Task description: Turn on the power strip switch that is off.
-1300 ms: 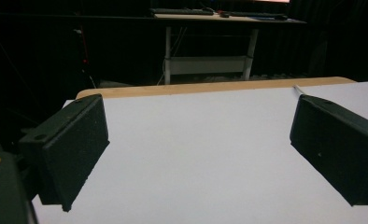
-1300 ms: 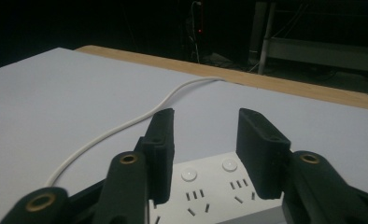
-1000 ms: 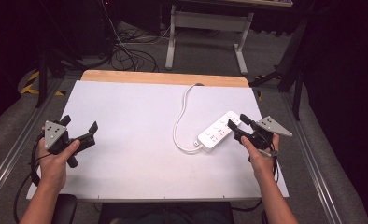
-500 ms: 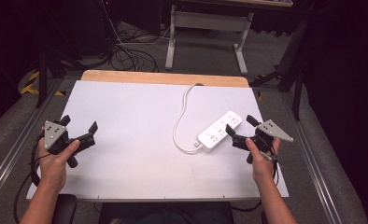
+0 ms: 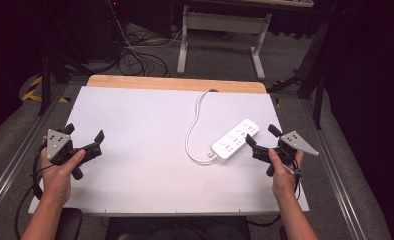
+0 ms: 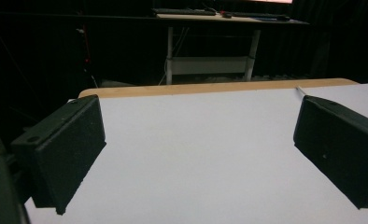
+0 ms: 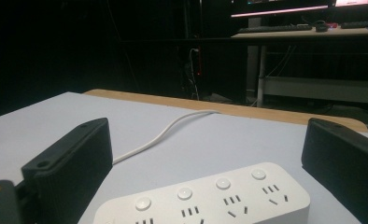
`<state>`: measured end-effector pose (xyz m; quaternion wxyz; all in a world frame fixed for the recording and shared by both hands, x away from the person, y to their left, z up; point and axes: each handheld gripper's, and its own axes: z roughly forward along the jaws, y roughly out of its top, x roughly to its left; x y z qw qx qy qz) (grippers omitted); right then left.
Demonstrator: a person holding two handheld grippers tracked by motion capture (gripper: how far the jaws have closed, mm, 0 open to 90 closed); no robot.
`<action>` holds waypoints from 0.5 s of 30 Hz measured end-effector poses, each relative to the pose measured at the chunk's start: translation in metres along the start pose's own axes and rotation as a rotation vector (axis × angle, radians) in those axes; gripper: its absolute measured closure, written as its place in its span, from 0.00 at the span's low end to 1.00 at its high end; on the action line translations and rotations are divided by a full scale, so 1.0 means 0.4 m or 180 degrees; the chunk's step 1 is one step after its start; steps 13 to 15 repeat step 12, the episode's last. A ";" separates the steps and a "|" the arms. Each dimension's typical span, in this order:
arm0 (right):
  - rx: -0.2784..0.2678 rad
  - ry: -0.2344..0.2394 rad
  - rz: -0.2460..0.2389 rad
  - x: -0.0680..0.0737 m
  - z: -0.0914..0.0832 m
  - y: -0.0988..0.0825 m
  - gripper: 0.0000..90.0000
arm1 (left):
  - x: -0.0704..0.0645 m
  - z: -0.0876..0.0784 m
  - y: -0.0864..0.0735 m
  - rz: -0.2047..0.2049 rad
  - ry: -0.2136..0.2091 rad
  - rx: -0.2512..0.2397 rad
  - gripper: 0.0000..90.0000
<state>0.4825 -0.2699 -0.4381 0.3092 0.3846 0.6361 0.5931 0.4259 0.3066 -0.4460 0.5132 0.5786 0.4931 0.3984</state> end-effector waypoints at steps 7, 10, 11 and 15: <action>0.0001 0.0001 -0.0010 -0.001 0.000 -0.001 0.03 | 0.000 0.000 0.000 -0.0002 -0.0003 0.0002 0.03; 0.0002 0.0013 -0.0021 0.000 0.000 -0.001 0.04 | 0.001 0.000 0.000 0.0010 -0.0006 0.0006 0.03; 0.0003 0.0016 -0.0020 0.000 0.001 -0.001 0.04 | 0.000 0.000 0.000 0.0000 -0.0003 0.0014 0.03; 0.0004 0.0016 -0.0017 0.000 0.001 -0.002 0.04 | 0.000 0.000 0.000 0.0002 -0.0003 0.0014 0.03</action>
